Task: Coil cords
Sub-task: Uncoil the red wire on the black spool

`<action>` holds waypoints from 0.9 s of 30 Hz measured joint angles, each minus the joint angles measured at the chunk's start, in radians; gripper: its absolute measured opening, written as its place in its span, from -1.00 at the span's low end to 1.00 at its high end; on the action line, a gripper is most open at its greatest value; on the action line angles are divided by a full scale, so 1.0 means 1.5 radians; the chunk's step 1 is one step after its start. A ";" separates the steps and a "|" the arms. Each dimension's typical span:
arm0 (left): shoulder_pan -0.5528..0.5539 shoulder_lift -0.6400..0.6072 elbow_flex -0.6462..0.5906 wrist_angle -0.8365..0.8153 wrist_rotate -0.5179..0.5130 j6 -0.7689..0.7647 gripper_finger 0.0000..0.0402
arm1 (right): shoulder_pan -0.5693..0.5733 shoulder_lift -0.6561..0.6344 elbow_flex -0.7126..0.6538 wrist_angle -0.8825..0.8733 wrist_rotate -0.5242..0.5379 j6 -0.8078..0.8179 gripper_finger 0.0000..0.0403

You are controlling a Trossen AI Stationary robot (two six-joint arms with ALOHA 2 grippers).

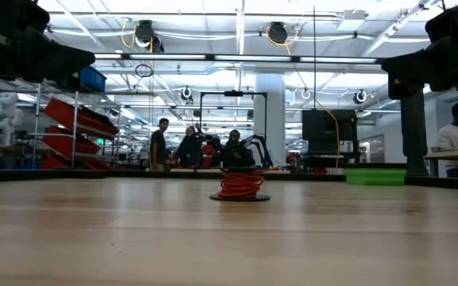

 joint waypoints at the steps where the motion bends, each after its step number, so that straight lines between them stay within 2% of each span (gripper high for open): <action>1: 0.000 0.000 0.000 0.001 -0.009 0.002 -0.99 | 0.000 0.000 0.000 0.000 0.000 0.000 -1.00; 3: 0.000 0.000 0.000 0.004 -0.027 0.001 -0.99 | 0.000 0.000 0.000 0.000 0.000 0.000 -1.00; 27: 0.000 0.000 0.000 0.006 -0.032 -0.002 -0.99 | 0.000 0.000 0.000 0.000 0.000 0.000 -1.00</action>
